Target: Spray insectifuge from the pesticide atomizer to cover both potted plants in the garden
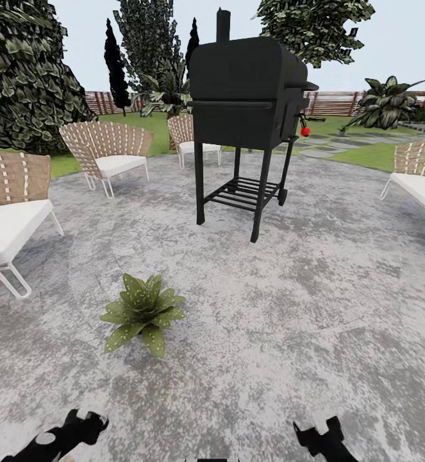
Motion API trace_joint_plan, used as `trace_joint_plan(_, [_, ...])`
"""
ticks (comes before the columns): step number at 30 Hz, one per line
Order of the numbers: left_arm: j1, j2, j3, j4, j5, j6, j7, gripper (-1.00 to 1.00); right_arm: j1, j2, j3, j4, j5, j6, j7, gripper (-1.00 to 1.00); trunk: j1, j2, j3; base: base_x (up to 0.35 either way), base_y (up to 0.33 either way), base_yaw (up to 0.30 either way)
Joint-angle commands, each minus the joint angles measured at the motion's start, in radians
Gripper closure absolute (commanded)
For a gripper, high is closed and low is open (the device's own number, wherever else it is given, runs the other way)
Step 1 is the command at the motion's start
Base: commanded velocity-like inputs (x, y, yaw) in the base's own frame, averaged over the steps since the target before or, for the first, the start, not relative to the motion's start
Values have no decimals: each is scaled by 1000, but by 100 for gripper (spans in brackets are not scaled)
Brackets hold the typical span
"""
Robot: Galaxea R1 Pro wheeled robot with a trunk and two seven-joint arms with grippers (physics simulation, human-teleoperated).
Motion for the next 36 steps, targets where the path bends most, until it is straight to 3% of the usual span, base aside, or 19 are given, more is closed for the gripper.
trace_joint_plan(1, [24, -4, 33, 4, 34, -44, 63, 100, 23, 0, -1, 9, -54, -39, -84, -100, 0, 0, -1, 0, 0, 0])
trace_joint_plan(3, [53, -9, 53, 7, 107, -103, 144, 100, 50, 0, -3, 15, -133, -73, -165, -100, 0, 0, -1, 0, 0, 0])
trace_joint_plan(5, [69, -11, 59, 34, 203, -151, 184, 100, 65, 0, -4, 17, -211, -86, -197, -100, 0, 0, -1, 0, 0, 0])
trace_joint_plan(6, [72, -10, 61, 49, 229, -159, 192, 100, 67, 0, -5, 17, -240, -88, -203, -100, 0, 0, -1, 0, 0, 0])
trace_joint_plan(10, [117, -6, 63, 76, 269, -171, 224, 100, 71, 8, -4, 19, -281, -90, -207, -100, 0, 0, -1, 0, 0, 0])
trace_joint_plan(23, [125, -11, 61, 84, 284, -172, 234, 100, 71, 16, -3, 21, -284, -86, -203, -100, 0, 0, -1, 0, 0, 0])
trace_joint_plan(31, [125, -10, 62, 84, 284, -172, 234, 100, 73, 71, -3, 22, -284, -82, -201, -100, 0, 0, -1, 0, 0, 0])
trace_joint_plan(36, [125, -11, 62, 84, 284, -173, 233, 100, 76, 81, -3, 22, -284, -82, -201, -100, 0, 0, -1, 0, 0, 0])
